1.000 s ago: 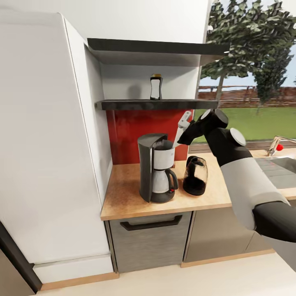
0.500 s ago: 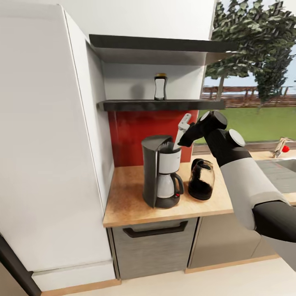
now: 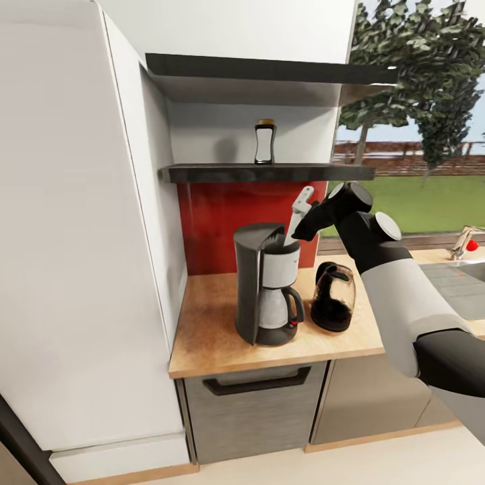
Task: Set up a coffee station on the kitchen countertop: keep the coffee maker on the countertop, move the bottle of coffee from the kitchen shelf to the counter next to the coffee maker, place a paper coffee filter on top of the coffee maker, put the saucer next to the coffee maker with the coffee cup on the saucer, and place the electric kettle next to the coffee maker.
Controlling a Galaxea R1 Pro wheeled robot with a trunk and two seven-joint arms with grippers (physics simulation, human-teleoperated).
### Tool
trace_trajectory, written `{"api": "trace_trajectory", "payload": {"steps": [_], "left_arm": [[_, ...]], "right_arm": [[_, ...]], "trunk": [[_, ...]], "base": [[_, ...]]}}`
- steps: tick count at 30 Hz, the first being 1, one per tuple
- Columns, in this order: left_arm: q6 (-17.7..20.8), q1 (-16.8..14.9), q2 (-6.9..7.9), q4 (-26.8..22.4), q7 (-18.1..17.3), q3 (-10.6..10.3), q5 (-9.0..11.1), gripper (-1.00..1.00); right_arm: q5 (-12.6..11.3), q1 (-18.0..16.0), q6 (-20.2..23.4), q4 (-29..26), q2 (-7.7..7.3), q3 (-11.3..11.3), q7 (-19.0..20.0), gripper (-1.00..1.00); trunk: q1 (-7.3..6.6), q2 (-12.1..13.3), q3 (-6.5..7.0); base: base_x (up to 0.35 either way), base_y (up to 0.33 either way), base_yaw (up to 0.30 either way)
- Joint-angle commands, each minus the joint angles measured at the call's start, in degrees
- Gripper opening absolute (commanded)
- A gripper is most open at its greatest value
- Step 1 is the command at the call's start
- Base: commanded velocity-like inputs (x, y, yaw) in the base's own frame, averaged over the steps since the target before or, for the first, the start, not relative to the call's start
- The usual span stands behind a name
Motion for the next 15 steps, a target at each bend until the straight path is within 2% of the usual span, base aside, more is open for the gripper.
{"api": "trace_trajectory", "payload": {"steps": [1, 7, 12, 15], "left_arm": [[-0.3, 0.0, 0.01, 0.1, 0.2, 0.4, -0.6, 1.0], [-0.3, 0.0, 0.03, 0.1, 0.2, 0.4, -0.6, 1.0], [-0.3, 0.0, 0.08, 0.1, 0.2, 0.4, -0.6, 1.0], [-0.3, 0.0, 0.08, 0.1, 0.2, 0.4, -0.6, 1.0]], "right_arm": [[0.3, 0.0, 0.3, -0.1, -0.06, 0.2, 0.3, -1.0], [0.7, 0.1, 0.3, 0.0, -0.16, 0.2, 0.1, -1.0], [3.2, 0.5, 0.3, 0.1, -0.11, 0.2, -1.8, -1.0], [3.8, 0.6, 0.3, 0.5, -0.09, 0.2, -2.1, -1.0]], "trunk": [[0.04, -0.1, -0.05], [0.04, -0.1, -0.05], [0.04, -0.1, -0.05], [0.04, -0.1, -0.05]], "base": [[0.138, 0.0, 0.0], [0.038, 0.0, 0.0], [0.004, 0.0, 0.0], [0.0, 0.0, 0.0]]}}
